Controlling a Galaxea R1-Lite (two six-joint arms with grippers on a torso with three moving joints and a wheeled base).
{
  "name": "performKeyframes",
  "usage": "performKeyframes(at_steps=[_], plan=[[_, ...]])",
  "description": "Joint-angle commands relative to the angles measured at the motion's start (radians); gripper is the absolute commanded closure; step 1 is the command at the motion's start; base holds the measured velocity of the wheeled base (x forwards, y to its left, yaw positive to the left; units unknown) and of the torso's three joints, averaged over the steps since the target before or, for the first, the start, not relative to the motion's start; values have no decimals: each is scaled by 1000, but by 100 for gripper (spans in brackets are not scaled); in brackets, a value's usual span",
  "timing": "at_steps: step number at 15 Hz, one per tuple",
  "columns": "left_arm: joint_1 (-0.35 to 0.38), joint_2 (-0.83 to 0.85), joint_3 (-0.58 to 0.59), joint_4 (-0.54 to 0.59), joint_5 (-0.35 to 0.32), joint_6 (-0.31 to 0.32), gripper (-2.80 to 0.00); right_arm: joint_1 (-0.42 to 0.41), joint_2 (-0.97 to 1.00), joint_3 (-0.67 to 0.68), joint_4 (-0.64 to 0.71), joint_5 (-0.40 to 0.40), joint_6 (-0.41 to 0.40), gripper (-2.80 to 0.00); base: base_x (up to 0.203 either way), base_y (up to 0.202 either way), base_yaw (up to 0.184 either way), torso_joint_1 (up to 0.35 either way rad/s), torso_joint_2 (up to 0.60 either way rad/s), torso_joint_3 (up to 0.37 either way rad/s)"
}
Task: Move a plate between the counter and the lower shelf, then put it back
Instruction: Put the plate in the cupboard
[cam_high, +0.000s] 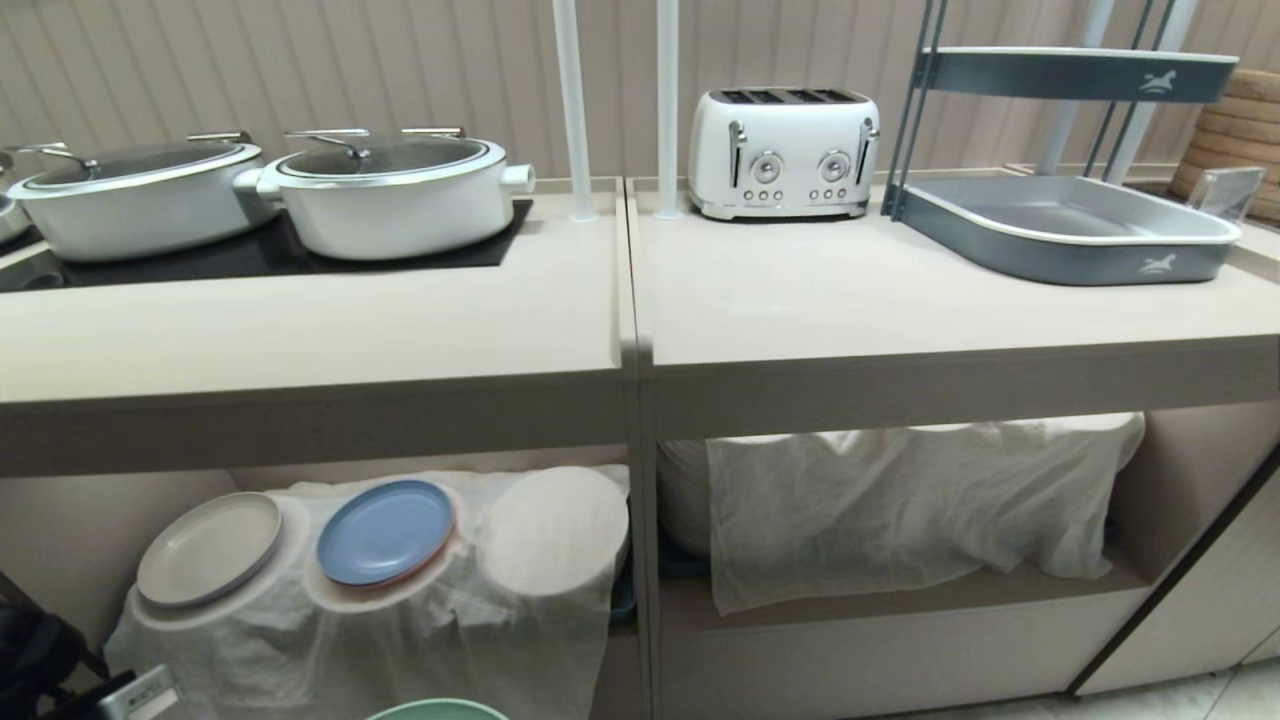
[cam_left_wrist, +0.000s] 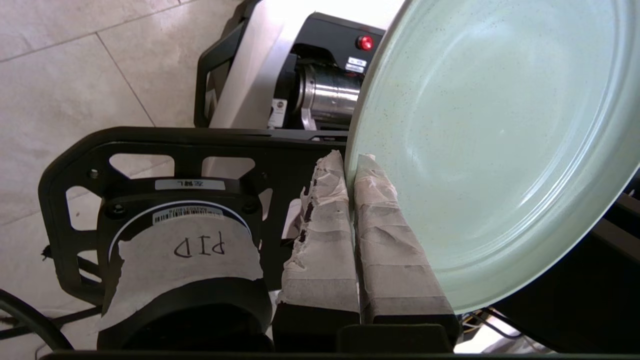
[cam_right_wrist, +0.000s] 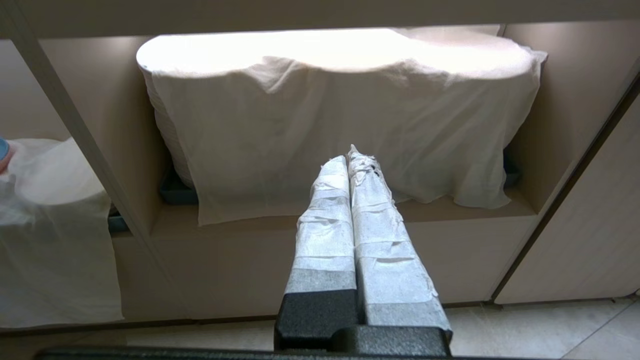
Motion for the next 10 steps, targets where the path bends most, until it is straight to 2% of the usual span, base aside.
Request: performKeyframes(at_steps=[1,10], plan=[[1,1,9,3,-2,0,0,0,0,0,0,-1,0,0,0,0,0,-229,510,289],[1,-2,14,3,-2,-1,0,0,0,0,0,0,0,0,0,0,0,-201,490,285]])
